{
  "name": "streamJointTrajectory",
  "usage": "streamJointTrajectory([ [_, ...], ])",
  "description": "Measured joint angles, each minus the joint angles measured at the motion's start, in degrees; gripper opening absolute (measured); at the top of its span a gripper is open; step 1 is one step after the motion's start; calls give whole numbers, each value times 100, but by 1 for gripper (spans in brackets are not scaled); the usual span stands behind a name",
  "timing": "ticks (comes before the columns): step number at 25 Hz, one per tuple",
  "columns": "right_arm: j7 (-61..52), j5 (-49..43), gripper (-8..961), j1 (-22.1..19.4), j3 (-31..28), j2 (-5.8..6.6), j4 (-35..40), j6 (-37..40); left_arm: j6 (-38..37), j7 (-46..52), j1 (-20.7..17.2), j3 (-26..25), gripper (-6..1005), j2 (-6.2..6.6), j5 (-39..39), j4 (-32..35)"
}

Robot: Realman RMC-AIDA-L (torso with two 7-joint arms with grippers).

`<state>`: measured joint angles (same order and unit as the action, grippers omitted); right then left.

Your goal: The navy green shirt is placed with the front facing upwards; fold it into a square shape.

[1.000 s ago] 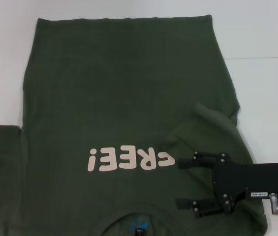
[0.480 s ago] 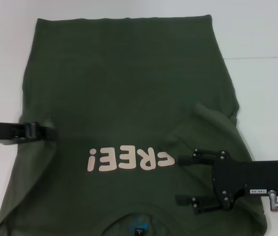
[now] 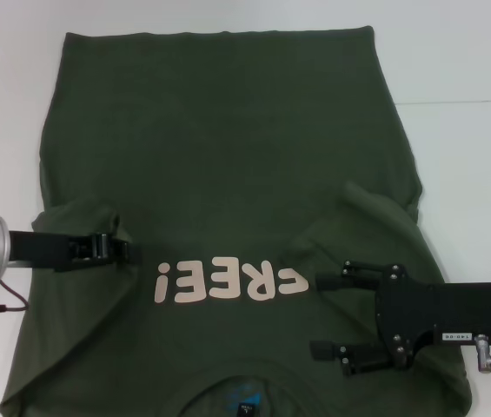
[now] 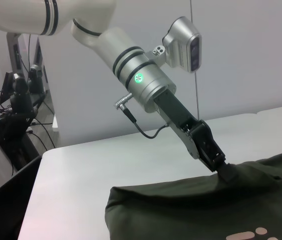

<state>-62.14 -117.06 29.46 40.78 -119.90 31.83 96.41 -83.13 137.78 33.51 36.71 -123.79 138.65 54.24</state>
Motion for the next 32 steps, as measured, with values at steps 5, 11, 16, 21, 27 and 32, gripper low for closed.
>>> streamJointTrajectory([
  [5, 0, 0, 925, 4, 4, 3, 35, 25, 144, -51, 98, 16, 62, 28, -47, -409],
  [11, 0, 2, 925, -19, 9, 8, 136, 141, -52, -123, 104, -36, 144, 66, -131, -474],
  [16, -168, 10, 925, -73, 17, 12, 461, 354, -450, -632, 24, -117, 213, 127, -497, -315],
  [21, -1347, 0, 924, -152, 25, 17, 1335, 785, -1026, -2121, -81, -277, 402, 110, -1015, -205],
  [27, -3127, 87, 926, -537, 158, -35, 3099, 1121, -1341, -3653, -193, -282, 641, 15, -1563, -315],
  [32, -4795, 42, 920, -846, 390, -21, 4387, 1185, -1352, -4123, -163, -270, 879, 39, -1861, -541],
])
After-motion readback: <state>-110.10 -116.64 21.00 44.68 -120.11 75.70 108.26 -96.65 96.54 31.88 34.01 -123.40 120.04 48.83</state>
